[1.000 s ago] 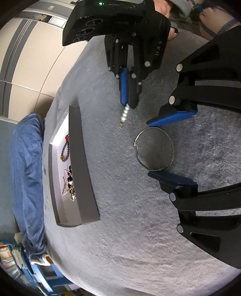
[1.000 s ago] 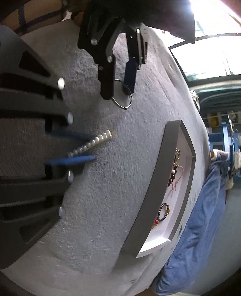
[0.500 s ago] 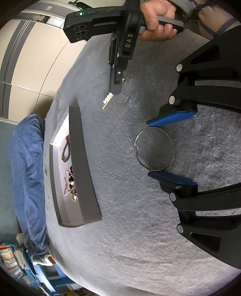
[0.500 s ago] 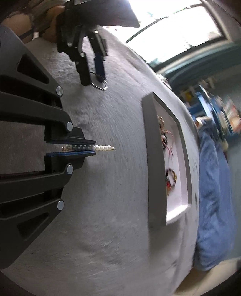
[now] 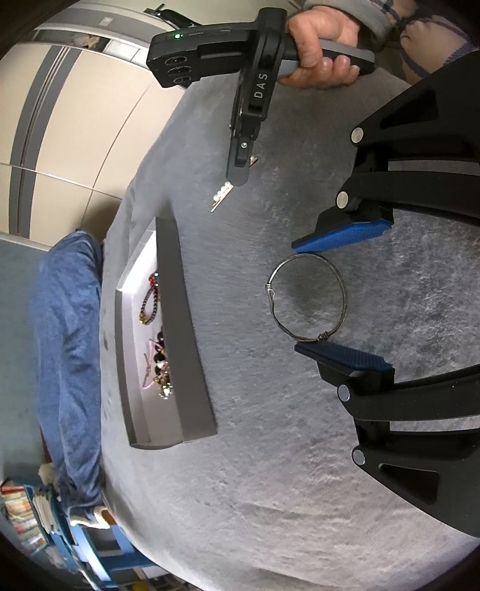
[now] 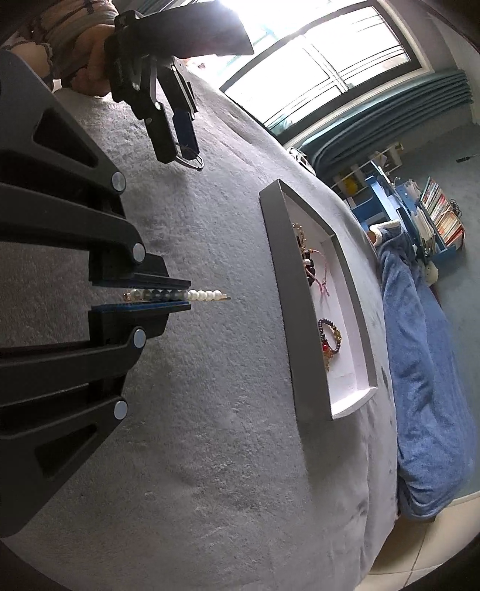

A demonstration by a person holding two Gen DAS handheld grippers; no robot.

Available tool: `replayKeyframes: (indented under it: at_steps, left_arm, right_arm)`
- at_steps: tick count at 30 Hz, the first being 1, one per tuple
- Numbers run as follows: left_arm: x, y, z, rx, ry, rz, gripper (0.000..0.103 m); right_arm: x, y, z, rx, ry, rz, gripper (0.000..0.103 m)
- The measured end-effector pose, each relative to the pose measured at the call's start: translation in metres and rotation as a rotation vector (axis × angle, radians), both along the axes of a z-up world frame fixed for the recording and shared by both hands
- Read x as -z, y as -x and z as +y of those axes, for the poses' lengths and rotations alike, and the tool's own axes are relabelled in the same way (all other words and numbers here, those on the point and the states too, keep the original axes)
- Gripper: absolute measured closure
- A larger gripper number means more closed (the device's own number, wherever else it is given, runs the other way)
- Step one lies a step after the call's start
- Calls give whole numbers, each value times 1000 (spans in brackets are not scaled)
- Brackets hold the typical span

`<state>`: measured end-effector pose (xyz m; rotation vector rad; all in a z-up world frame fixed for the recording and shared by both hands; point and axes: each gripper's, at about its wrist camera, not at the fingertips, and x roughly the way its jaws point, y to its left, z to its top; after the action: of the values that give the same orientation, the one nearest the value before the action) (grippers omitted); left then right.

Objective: Organize jewelry
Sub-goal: 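Carry the silver hoop and pearl hair pin in both tools into the box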

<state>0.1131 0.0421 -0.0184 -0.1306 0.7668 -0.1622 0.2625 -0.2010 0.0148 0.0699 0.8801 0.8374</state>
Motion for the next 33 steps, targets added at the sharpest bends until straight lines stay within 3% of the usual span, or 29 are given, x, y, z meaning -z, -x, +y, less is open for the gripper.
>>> replayKeyframes:
  at_steps: [15,26,33]
  left_arm:
    - [-39,-62,16,-5,-90,-66,53]
    - [-39,-137,49,-73,-130,-38,53]
    - [-21,-168,69,-114,-110,15,53]
  right_arm:
    - [-34,-43,18,-1,44,-103,97]
    - [-41,-112,51,19,135,-137,97]
    - [-30,-144,66,32,197,-138,97]
